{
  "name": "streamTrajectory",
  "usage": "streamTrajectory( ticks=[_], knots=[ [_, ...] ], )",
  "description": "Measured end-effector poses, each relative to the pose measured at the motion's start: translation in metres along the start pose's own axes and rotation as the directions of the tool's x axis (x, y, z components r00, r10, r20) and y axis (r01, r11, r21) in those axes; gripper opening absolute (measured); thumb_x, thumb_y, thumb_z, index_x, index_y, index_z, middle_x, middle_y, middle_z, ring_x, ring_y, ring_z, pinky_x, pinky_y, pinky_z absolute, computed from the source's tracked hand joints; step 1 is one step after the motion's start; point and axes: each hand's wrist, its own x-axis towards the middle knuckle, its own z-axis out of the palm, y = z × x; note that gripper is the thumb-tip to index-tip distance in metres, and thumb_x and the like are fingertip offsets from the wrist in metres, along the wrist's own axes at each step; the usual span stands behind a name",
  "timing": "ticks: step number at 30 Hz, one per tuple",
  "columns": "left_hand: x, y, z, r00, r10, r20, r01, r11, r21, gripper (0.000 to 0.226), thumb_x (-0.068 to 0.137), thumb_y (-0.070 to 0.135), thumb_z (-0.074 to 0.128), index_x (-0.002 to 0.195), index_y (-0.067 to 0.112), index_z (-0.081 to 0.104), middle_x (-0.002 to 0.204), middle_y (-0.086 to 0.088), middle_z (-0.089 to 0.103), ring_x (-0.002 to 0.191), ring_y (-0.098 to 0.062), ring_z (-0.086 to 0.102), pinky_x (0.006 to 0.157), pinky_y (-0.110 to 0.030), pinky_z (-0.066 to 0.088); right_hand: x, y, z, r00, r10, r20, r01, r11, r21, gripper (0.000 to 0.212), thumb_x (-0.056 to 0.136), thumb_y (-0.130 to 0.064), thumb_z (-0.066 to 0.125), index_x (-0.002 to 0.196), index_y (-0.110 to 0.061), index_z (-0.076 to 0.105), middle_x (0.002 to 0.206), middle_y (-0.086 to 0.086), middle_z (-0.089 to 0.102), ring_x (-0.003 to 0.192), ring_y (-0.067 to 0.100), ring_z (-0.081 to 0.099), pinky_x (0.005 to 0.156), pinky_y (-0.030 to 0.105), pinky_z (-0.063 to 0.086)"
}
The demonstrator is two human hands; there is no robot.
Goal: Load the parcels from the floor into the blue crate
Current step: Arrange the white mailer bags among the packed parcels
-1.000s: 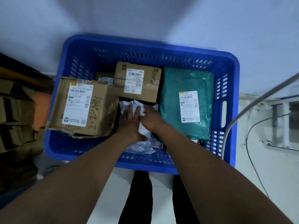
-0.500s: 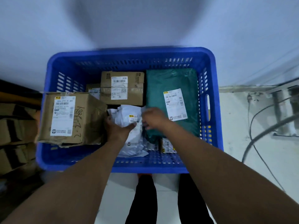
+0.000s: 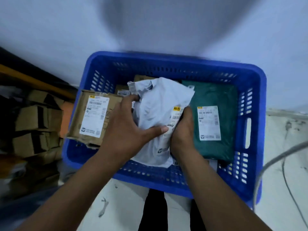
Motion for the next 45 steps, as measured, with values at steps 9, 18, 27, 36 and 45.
streamTrajectory(
  ticks=[9, 18, 27, 36, 45],
  knots=[
    [0.138, 0.019, -0.113, 0.96, -0.079, -0.268, -0.046, 0.901, -0.431, 0.085, 0.063, 0.08, 0.064, 0.123, 0.024, 0.044, 0.114, 0.007, 0.068, 0.104, -0.005, 0.068, 0.093, -0.03, 0.056, 0.032, -0.121, 0.162, 0.841, -0.219, 0.495, 0.264, 0.964, -0.021, 0.034, 0.107, -0.041, 0.035, 0.098, -0.029, 0.066, 0.09, -0.015, 0.072, 0.084, -0.002, 0.069, 0.084, 0.022, 0.055],
    [0.2, -0.115, -0.078, 0.953, -0.295, -0.071, 0.234, 0.864, -0.445, 0.061, 0.077, 0.032, 0.085, 0.124, 0.008, 0.054, 0.109, -0.001, 0.069, 0.1, -0.021, 0.07, 0.076, -0.022, 0.06, 0.105, -0.022, 0.199, 0.891, -0.098, 0.443, 0.327, 0.815, -0.478, 0.007, 0.096, -0.027, 0.053, 0.091, -0.023, 0.053, 0.09, 0.0, 0.06, 0.092, 0.022, 0.06, 0.08, 0.037, 0.045],
    [0.202, -0.129, -0.071, 0.987, -0.135, -0.09, 0.153, 0.959, 0.237, 0.045, 0.091, 0.02, 0.072, 0.13, 0.01, 0.052, 0.118, -0.012, 0.065, 0.091, -0.021, 0.057, 0.072, -0.028, 0.041, 0.126, 0.018, 0.2, 0.883, 0.005, 0.47, 0.344, 0.674, -0.654, 0.038, 0.098, -0.017, 0.059, 0.135, -0.013, 0.053, 0.133, 0.01, 0.061, 0.116, 0.025, 0.06, 0.104, 0.038, 0.048],
    [0.193, -0.094, -0.082, 0.982, 0.187, -0.034, -0.133, 0.803, 0.581, 0.012, 0.098, 0.018, 0.058, 0.109, 0.014, 0.059, 0.108, -0.006, 0.059, 0.092, -0.022, 0.059, 0.071, -0.026, 0.042, 0.126, -0.01, 0.194, 0.746, -0.27, 0.608, 0.653, 0.122, -0.747, 0.036, 0.096, -0.036, 0.06, 0.126, -0.017, 0.058, 0.123, 0.008, 0.065, 0.11, 0.026, 0.062, 0.086, 0.036, 0.053],
    [0.168, -0.056, -0.064, 0.992, 0.101, 0.074, -0.125, 0.863, 0.49, 0.025, 0.097, 0.032, 0.056, 0.09, 0.011, 0.067, 0.088, -0.006, 0.066, 0.084, -0.024, 0.065, 0.062, -0.029, 0.037, 0.108, -0.097, 0.104, 0.41, -0.217, 0.886, 0.612, -0.655, -0.444, 0.016, 0.093, -0.028, 0.055, 0.086, -0.017, 0.063, 0.079, 0.006, 0.069, 0.072, 0.031, 0.067, 0.053, 0.031, 0.038]
  ],
)
